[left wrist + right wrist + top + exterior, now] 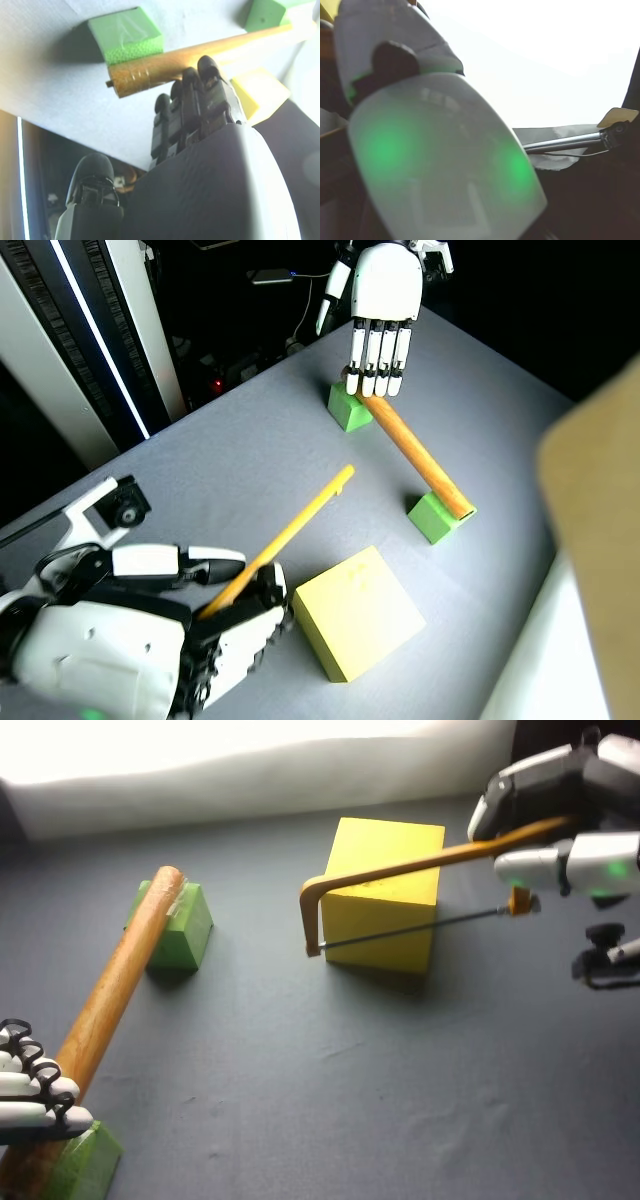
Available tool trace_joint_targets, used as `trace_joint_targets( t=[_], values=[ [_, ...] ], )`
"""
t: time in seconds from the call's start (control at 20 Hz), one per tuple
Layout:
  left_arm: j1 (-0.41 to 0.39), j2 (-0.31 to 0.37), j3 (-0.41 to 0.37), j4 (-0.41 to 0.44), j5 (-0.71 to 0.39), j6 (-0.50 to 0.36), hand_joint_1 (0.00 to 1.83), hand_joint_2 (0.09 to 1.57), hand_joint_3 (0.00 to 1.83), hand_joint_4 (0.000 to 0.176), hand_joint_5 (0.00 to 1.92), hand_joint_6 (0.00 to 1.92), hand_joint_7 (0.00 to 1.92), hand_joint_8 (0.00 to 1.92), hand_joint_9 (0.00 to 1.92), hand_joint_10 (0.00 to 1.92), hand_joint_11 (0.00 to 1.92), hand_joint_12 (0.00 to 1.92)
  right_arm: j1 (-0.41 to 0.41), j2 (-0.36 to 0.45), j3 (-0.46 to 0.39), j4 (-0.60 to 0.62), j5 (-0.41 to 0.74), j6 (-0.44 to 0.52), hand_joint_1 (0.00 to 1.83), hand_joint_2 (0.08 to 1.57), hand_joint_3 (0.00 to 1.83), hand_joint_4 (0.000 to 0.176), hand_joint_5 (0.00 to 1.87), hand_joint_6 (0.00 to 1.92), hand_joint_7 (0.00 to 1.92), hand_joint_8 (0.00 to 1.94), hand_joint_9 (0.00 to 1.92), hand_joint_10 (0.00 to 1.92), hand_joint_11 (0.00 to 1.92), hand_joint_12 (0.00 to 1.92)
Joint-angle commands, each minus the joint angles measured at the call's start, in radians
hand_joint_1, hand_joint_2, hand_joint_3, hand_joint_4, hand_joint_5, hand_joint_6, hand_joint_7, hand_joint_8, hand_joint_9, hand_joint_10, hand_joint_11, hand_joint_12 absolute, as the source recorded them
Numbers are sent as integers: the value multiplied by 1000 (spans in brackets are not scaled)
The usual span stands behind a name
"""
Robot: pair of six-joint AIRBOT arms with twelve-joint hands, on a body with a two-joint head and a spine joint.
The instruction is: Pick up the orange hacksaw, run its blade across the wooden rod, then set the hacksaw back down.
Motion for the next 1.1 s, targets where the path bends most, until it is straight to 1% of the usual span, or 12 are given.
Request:
trace_joint_targets(
  t=[0.0, 0.05, 0.1, 0.15, 0.25, 0.35, 0.45, 0.5, 0.55, 0.8, 1.0, 1.05],
  values=[
    [-8, 1, 0, -19, -28, 0, 1, 1303, 1, 0, 157, 4, 185, 6, 145, 6, 0, 380, 25, 7, -6, 16, 118, -6, 1226, 1156, 1, 0, 840, 1065, 985, 1146, 1107, 660, 893, 1156],
    [-8, 1, 0, -19, -28, 0, 0, 1306, 2, 0, 157, 2, 177, 2, 137, 2, 0, 365, 41, 7, -8, 16, 117, -22, 1341, 1144, 0, 0, 819, 1040, 929, 1109, 985, 1117, 876, 1186],
    [-8, 1, 0, -19, -28, 0, 15, 1303, 0, 0, 166, 3, 187, 3, 145, 3, 0, 386, 58, 7, -11, 16, 112, -34, 1362, 1149, 1, 0, 797, 1055, 901, 1134, 946, 1231, 863, 1199],
    [-9, 1, 0, -19, -28, 0, 2, 1305, 0, 0, 150, 1, 175, 1, 134, 0, 0, 364, 66, 7, -13, 20, 112, -43, 1249, 1162, 0, 0, 809, 1106, 966, 1136, 1006, 920, 875, 1186],
    [-9, 0, 1, -19, -28, 0, 0, 1307, 1, 0, 151, 2, 177, 2, 135, 1, 0, 358, 82, 6, -49, 164, 139, -188, 1227, 1149, 0, 0, 852, 1063, 1001, 1102, 1090, 688, 874, 1176],
    [-10, 0, 1, -19, -28, 0, 0, 1310, 1, 0, 150, 2, 172, 3, 131, 2, 0, 336, 86, 3, -94, 324, 182, -333, 1219, 1162, 2, 0, 826, 1098, 974, 1151, 1077, 682, 857, 1188],
    [-10, 0, 1, -19, -28, 0, 12, 1307, 0, 0, 162, 6, 178, 4, 130, 2, 0, 341, 91, -5, -125, 408, 221, -387, 1224, 1153, 2, 0, 828, 1099, 1000, 1099, 1098, 641, 870, 1164],
    [-10, 0, 1, -19, -28, 0, 2, 1308, 0, 0, 149, 1, 164, 1, 121, 0, 0, 325, 93, -11, -133, 429, 236, -397, 1342, 1139, 0, 0, 816, 1059, 951, 1060, 992, 1095, 873, 1163],
    [-10, 0, 1, -19, -28, 0, 0, 1302, 0, 0, 158, 2, 180, 4, 146, 6, 0, 392, 95, -23, -136, 439, 252, -398, 1366, 1148, 1, 0, 798, 1072, 900, 1120, 939, 1248, 861, 1171],
    [-10, 0, 1, -19, -28, 0, 0, 1301, 0, 0, 158, 1, 171, 1, 141, 2, 0, 381, 136, -88, -138, 553, 341, -554, 1367, 1147, 0, 0, 806, 1050, 898, 1126, 938, 1253, 868, 1175],
    [-11, -2, 2, -19, -28, 0, 13, 1294, 0, 0, 190, 4, 189, 3, 158, 4, 0, 472, 145, -157, -140, 621, 386, -596, 1366, 1152, 1, 0, 788, 1077, 895, 1138, 930, 1260, 861, 1174],
    [-11, -2, 2, -19, -28, 0, 2, 1295, 0, 0, 190, 2, 201, 4, 169, 5, 0, 460, 146, -185, -140, 642, 405, -606, 1258, 1141, 0, 0, 873, 1008, 992, 1094, 997, 938, 876, 1162]
  ],
)
